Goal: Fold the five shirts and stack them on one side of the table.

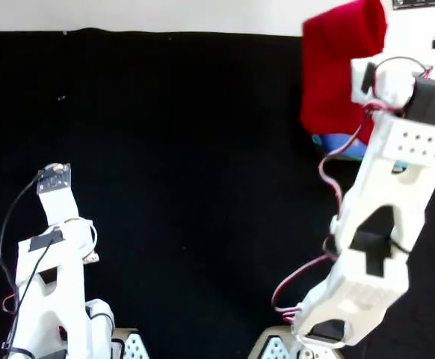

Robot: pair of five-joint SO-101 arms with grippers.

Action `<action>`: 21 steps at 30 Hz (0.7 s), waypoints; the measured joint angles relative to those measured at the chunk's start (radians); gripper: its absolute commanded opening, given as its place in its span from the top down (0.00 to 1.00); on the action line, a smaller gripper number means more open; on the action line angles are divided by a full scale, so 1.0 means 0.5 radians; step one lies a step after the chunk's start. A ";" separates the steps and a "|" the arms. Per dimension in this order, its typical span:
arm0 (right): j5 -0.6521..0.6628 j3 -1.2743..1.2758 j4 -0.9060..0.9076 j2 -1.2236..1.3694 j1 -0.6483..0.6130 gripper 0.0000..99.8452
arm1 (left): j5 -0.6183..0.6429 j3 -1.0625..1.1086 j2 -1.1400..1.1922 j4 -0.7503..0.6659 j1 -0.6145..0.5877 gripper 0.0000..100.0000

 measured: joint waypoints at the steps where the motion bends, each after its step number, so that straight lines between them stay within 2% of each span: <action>1: 0.025 0.000 -0.031 0.068 0.031 0.99 | 0.000 0.000 0.000 0.000 0.000 0.99; 11: 0.322 0.003 -0.319 0.724 0.261 0.99 | 0.000 0.000 0.000 0.000 0.000 0.99; 16: 0.353 0.003 -0.546 0.841 0.350 0.99 | 0.000 0.000 0.000 0.000 0.000 0.99; 21: 0.359 0.003 -0.623 0.918 0.393 0.99 | 0.000 0.000 0.000 0.000 0.000 0.99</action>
